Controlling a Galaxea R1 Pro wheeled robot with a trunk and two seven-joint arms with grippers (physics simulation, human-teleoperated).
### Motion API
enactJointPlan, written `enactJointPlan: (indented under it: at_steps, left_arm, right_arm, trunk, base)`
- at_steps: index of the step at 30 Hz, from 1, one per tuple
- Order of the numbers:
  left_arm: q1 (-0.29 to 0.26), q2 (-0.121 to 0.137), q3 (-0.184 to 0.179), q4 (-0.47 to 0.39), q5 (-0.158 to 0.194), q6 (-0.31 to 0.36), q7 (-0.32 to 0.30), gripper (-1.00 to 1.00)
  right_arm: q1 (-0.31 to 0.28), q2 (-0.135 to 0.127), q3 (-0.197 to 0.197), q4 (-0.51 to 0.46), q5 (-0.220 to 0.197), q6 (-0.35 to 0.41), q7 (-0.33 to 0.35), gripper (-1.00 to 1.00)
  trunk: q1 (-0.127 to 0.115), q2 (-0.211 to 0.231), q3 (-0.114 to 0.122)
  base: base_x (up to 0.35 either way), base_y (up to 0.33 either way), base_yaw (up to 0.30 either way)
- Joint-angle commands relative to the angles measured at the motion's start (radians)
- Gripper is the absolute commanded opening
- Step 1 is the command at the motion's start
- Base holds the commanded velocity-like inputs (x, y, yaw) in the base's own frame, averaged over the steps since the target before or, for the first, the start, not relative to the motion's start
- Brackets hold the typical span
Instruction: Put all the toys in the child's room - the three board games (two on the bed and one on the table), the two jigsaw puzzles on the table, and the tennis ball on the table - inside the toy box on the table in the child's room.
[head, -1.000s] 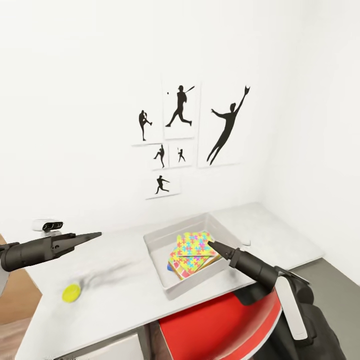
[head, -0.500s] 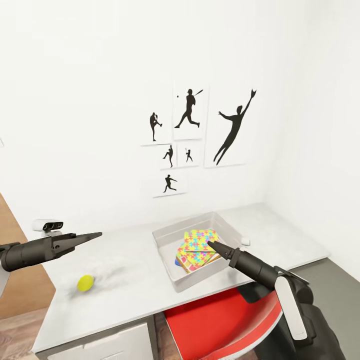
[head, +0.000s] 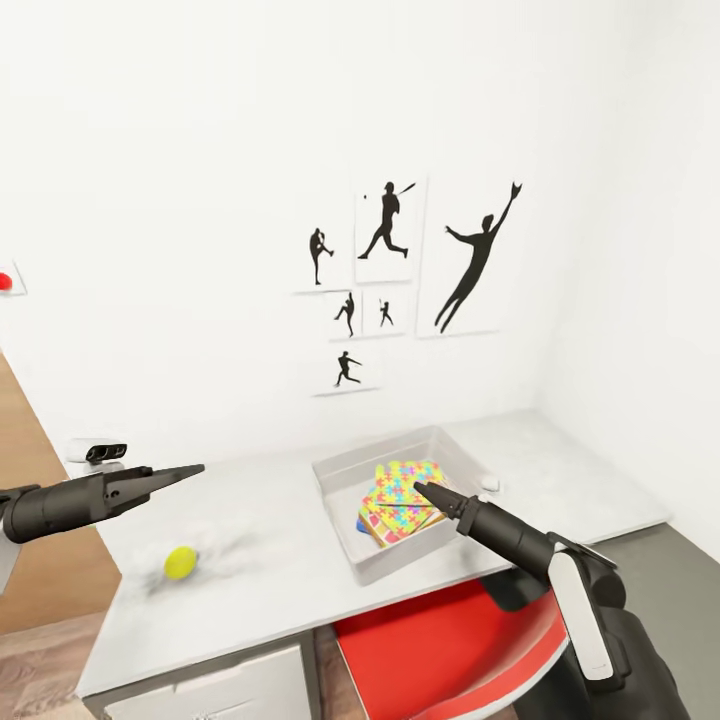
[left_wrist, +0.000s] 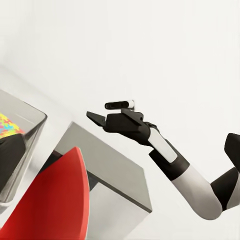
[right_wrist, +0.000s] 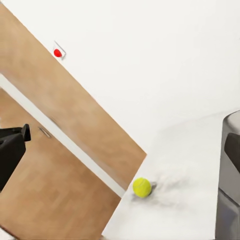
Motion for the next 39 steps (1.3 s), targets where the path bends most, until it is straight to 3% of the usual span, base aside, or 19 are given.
enactJointPlan:
  at_steps: [1, 12, 31, 39]
  left_arm:
    - [-0.001, 0.000, 0.000, 0.000, -0.001, 0.011, -0.004, 1.00]
    - [-0.001, 0.002, 0.000, 0.000, -0.001, 0.011, -0.004, 1.00]
    - [0.000, 0.004, 0.001, 0.001, -0.001, 0.011, -0.004, 1.00]
    - [0.000, 0.005, 0.003, 0.003, -0.004, 0.011, -0.004, 1.00]
  right_arm:
    - [-0.001, 0.000, -0.001, 0.000, -0.004, 0.006, -0.001, 1.00]
    - [-0.001, 0.000, 0.001, -0.001, -0.004, 0.007, -0.050, 1.00]
    - [-0.001, 0.002, 0.002, 0.000, -0.005, 0.007, -0.073, 1.00]
    - [-0.001, 0.002, 0.002, 0.000, -0.006, 0.007, -0.072, 1.00]
  trunk:
    - [0.001, -0.002, -0.001]
    - [0.001, -0.002, 0.007]
    - [0.001, -0.002, 0.012]
    - [0.001, -0.002, 0.012]
  base:
    - [-0.081, 0.006, 0.204]
    - [-0.216, 0.123, 0.250]
    - [-0.251, 0.194, 0.278]
    - [-0.069, 0.233, 0.247]
